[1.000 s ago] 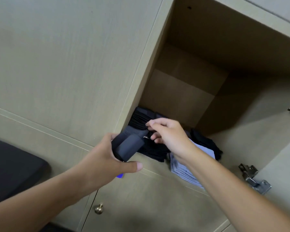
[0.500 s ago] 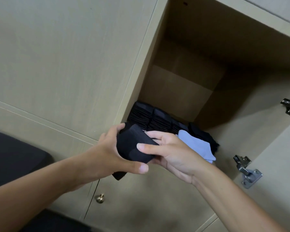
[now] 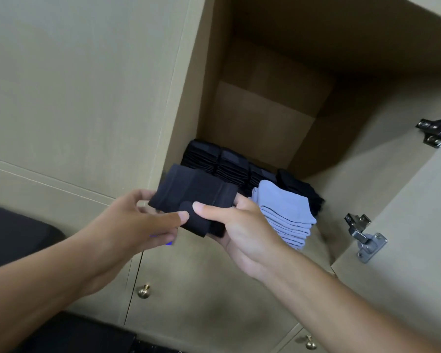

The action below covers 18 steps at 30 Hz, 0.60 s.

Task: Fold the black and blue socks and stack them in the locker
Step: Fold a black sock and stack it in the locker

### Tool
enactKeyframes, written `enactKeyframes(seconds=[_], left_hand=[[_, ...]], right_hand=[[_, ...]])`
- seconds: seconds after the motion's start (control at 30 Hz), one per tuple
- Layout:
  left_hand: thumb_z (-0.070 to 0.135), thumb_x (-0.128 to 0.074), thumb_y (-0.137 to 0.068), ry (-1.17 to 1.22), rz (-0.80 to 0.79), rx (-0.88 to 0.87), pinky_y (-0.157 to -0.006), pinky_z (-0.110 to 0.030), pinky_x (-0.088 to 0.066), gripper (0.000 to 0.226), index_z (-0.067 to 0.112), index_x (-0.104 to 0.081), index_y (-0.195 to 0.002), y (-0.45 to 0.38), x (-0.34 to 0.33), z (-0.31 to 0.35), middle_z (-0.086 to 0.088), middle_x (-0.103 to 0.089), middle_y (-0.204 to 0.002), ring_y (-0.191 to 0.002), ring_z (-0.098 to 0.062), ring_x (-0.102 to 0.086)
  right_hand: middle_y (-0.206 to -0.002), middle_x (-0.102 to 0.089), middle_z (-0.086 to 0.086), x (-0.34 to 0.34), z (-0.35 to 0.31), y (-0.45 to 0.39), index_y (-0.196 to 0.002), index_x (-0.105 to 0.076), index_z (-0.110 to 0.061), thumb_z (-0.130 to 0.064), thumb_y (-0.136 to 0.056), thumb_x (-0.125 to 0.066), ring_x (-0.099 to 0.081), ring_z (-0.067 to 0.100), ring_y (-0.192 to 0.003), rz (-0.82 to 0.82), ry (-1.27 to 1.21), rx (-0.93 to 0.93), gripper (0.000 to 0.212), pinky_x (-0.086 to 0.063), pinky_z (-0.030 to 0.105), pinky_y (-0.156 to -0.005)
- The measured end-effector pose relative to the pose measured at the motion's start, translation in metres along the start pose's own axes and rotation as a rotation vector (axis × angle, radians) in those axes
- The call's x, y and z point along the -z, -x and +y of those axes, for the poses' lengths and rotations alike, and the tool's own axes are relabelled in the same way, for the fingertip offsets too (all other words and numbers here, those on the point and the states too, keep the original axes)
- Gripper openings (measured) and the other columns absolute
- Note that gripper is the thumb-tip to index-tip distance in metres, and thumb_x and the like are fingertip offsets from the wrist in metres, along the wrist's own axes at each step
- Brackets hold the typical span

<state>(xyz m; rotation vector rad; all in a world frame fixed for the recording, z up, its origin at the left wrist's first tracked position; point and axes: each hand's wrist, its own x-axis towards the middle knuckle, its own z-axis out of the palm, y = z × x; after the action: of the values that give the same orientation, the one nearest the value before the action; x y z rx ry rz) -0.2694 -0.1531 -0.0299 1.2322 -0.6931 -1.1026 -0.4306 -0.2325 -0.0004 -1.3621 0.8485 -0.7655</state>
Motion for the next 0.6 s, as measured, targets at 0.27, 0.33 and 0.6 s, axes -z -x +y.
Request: enactKeyframes(seconds=[0.27, 0.33, 0.6], left_hand=[[0.009, -0.080, -0.081, 0.082, 0.027, -0.033, -0.097, -0.038, -0.057, 0.046, 0.004, -0.058, -0.121, -0.002, 0.002, 0.004, -0.009, -0.076, -0.086, -0.083, -0.021, -0.076], [0.007, -0.077, -0.084, 0.050, 0.030, -0.074, -0.090, -0.037, -0.062, 0.037, 0.002, -0.059, -0.116, -0.004, 0.003, 0.004, -0.005, -0.070, -0.073, -0.076, -0.020, -0.074], [0.014, -0.074, -0.090, -0.204, 0.014, -0.210, -0.093, -0.049, -0.059, 0.020, 0.007, -0.068, -0.107, -0.010, 0.007, 0.005, -0.003, -0.070, -0.078, -0.072, -0.027, -0.067]], right_hand=[[-0.115, -0.074, 0.005, -0.001, 0.006, -0.006, -0.120, -0.064, -0.015, -0.030, -0.091, -0.074, -0.070, 0.024, -0.110, 0.155, -0.003, 0.025, 0.034, -0.056, 0.047, -0.099], [-0.112, -0.074, 0.006, 0.002, 0.004, -0.007, -0.115, -0.065, -0.018, -0.037, -0.091, -0.074, -0.071, 0.022, -0.106, 0.193, 0.055, 0.048, 0.032, -0.058, 0.046, -0.094], [-0.088, -0.075, -0.006, 0.012, -0.004, -0.002, -0.112, -0.050, -0.020, -0.015, -0.094, -0.069, -0.068, 0.008, -0.078, 0.031, 0.227, 0.202, 0.026, -0.050, 0.016, -0.069]])
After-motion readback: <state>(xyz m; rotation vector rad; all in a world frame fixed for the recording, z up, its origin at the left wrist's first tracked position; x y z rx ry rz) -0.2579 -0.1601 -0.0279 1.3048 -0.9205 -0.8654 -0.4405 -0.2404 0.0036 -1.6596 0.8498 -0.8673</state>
